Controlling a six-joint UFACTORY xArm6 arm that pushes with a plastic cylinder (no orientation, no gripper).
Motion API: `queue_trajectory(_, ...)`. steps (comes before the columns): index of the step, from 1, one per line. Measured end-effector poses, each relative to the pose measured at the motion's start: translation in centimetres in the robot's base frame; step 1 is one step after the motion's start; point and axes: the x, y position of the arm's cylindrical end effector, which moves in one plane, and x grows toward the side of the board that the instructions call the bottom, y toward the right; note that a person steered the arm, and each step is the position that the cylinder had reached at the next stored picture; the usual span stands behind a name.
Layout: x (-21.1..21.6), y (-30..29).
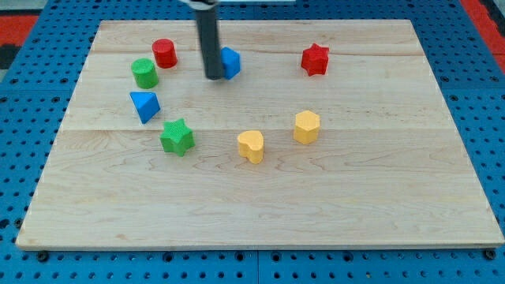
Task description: Move the blue cube parallel left to the red star
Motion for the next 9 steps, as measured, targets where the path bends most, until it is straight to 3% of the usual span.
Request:
queue_trajectory(2, -2.5, -3.6)
queue_trajectory(3, -3.6, -8.4)
queue_trajectory(6, -3.6, -8.6)
queue_trajectory(8, 0.6, -1.1)
queue_trajectory(9, -1.0, 0.2)
